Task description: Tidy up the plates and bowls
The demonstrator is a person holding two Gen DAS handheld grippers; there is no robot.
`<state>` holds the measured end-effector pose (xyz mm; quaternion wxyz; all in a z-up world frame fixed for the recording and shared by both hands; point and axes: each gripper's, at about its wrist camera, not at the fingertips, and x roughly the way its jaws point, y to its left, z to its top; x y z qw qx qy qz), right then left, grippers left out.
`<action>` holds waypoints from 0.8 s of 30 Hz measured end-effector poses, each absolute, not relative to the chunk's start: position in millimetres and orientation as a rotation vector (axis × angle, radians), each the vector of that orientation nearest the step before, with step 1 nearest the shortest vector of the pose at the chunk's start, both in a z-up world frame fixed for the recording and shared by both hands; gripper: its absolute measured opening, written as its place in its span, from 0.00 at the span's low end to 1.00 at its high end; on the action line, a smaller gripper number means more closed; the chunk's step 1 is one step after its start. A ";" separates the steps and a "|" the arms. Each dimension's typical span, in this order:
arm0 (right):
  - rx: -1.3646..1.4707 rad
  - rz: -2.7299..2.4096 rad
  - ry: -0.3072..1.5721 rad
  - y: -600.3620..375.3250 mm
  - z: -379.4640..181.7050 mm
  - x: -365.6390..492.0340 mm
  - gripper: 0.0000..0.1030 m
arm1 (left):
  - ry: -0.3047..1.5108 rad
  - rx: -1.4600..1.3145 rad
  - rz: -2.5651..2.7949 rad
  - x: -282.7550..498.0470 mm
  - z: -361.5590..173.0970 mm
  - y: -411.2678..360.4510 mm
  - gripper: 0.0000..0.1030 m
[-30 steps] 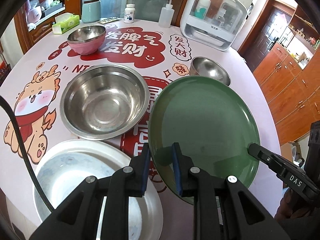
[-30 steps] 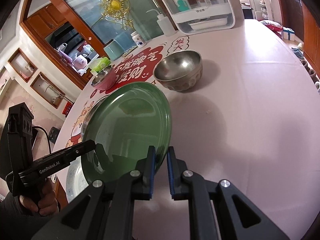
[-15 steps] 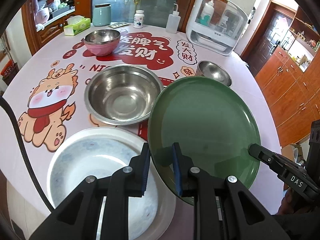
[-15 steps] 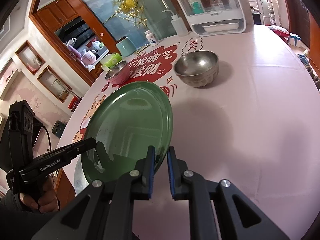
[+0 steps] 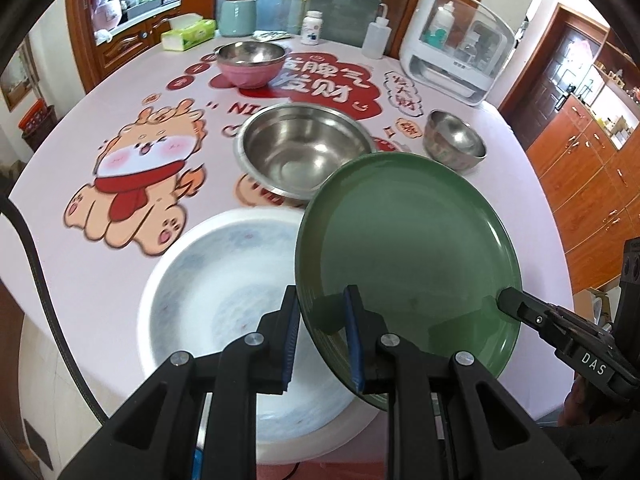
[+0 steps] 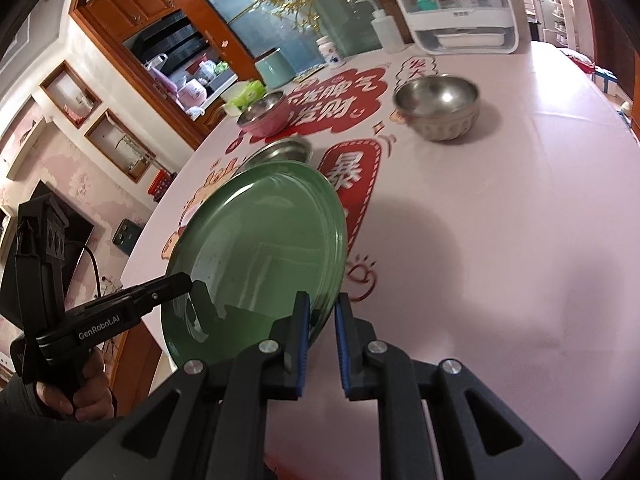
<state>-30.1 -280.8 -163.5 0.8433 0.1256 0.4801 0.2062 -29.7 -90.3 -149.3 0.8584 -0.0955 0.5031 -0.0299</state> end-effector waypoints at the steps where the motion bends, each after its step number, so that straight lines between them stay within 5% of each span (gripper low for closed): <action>1: 0.264 0.440 1.019 -277.2 -164.7 -31.0 0.12 | 1.063 -0.205 -0.055 -32.9 -150.8 -85.0 0.19; 24: 0.239 0.467 1.166 -196.9 -194.4 -39.8 0.13 | 1.185 -0.205 0.012 -49.6 -179.8 -11.1 0.19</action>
